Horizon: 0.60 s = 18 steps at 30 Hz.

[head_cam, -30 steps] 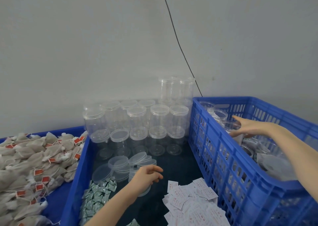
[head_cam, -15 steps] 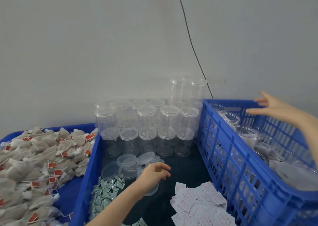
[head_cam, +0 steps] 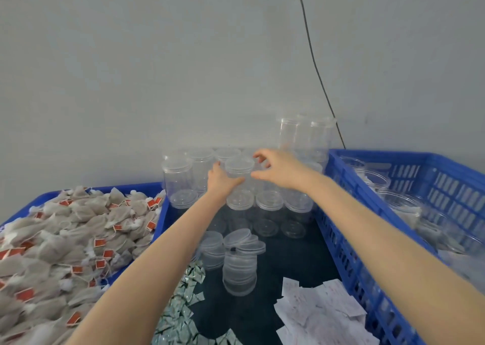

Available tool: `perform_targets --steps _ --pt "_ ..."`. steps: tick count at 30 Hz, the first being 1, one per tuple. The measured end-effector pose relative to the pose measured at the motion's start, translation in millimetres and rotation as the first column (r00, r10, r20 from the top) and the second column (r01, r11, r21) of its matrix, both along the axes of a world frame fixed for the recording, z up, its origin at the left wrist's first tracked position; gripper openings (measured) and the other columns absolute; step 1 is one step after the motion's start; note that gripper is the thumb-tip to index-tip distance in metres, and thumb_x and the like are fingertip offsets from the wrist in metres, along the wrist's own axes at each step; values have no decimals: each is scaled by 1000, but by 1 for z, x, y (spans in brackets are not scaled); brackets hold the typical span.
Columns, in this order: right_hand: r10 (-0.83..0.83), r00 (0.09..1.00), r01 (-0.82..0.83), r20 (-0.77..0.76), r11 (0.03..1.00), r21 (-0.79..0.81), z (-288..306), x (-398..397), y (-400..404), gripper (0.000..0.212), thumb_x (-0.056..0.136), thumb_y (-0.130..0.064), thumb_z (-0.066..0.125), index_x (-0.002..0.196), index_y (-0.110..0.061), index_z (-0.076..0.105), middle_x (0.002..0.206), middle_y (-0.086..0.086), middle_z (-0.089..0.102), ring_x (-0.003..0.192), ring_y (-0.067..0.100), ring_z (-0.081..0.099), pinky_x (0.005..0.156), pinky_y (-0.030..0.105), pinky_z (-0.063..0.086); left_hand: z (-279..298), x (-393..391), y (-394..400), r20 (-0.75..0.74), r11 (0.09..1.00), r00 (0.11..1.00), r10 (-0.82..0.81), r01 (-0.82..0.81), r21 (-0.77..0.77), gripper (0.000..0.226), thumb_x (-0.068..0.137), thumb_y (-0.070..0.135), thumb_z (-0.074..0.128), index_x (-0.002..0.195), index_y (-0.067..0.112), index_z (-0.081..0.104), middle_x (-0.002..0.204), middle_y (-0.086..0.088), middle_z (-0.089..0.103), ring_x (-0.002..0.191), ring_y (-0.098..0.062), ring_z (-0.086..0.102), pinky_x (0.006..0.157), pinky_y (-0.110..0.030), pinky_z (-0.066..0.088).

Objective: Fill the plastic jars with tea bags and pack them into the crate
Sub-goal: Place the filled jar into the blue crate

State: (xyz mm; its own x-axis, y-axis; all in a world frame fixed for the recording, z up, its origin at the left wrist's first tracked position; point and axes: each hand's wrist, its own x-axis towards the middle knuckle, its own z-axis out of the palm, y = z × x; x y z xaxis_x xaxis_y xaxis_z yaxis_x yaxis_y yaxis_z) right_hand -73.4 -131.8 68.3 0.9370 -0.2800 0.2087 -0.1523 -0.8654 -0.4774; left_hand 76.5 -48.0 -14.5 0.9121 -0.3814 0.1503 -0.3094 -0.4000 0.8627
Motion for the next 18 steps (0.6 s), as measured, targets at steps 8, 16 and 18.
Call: perform_targets --steps 8,16,18 --pt "-106 994 99 14 962 253 -97 38 15 53 90 -29 65 138 -12 49 136 8 56 117 22 56 92 32 46 -31 20 -21 -95 998 995 -37 41 39 104 69 26 83 148 1 19 149 -17 35 137 -29 35 110 -38 32" --pt "-82 997 71 12 919 389 -126 39 7 54 93 -27 64 141 -13 45 139 6 53 117 20 55 82 26 44 -42 25 -33 -23 999 999 42 -43 -26 89 75 33 78 144 4 30 145 -13 43 133 -28 41 103 -35 35" --pt "-81 996 64 27 918 391 -128 38 5 54 93 -26 64 141 -14 45 137 6 54 110 15 55 81 24 43 -43 22 -30 -13 997 998 58 -58 -54 87 76 34 78 144 4 32 144 -13 43 132 -28 42 103 -35 36"
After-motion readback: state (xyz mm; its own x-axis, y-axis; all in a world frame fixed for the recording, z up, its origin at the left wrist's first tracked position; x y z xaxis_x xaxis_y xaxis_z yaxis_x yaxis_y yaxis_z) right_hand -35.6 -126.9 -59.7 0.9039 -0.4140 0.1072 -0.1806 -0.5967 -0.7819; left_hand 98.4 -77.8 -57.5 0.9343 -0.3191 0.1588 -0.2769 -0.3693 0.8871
